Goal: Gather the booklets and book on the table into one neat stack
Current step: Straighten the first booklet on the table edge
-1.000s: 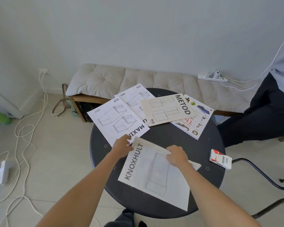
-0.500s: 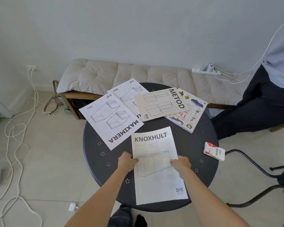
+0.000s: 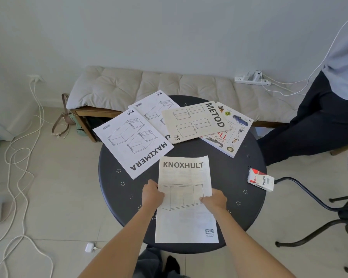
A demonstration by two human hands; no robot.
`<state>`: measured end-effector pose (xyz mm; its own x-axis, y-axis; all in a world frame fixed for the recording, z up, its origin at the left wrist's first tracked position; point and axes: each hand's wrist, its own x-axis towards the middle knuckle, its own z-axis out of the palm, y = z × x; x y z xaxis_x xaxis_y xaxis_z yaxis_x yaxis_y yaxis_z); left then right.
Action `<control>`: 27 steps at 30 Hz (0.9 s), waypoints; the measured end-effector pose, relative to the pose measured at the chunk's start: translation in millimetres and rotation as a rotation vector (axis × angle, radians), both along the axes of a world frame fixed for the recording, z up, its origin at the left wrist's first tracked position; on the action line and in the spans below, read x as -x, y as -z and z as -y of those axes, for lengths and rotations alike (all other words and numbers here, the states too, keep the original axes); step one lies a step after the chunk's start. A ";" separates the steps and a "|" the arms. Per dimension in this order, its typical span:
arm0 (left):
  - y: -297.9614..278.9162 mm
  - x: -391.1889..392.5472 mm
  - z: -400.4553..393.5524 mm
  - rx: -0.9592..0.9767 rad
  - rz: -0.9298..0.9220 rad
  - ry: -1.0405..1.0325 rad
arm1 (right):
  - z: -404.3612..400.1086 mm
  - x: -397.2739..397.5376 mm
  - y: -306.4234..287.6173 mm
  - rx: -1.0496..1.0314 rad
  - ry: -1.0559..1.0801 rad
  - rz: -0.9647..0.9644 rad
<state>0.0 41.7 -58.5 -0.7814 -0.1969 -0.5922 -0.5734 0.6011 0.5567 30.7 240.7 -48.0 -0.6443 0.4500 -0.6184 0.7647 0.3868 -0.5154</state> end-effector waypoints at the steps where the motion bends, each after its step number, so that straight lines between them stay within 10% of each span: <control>1: 0.0 -1.2 1.5 0.042 -0.016 0.043 | 1.4 0.1 0.9 -0.017 -0.022 0.006; 10: 9.1 -26.2 2.9 0.302 -0.107 0.528 | 9.0 -12.6 -1.7 -0.395 -0.260 0.073; 27: -27.4 36.9 8.6 0.337 -0.269 0.452 | -22.2 31.7 -34.6 -0.234 -0.277 -0.049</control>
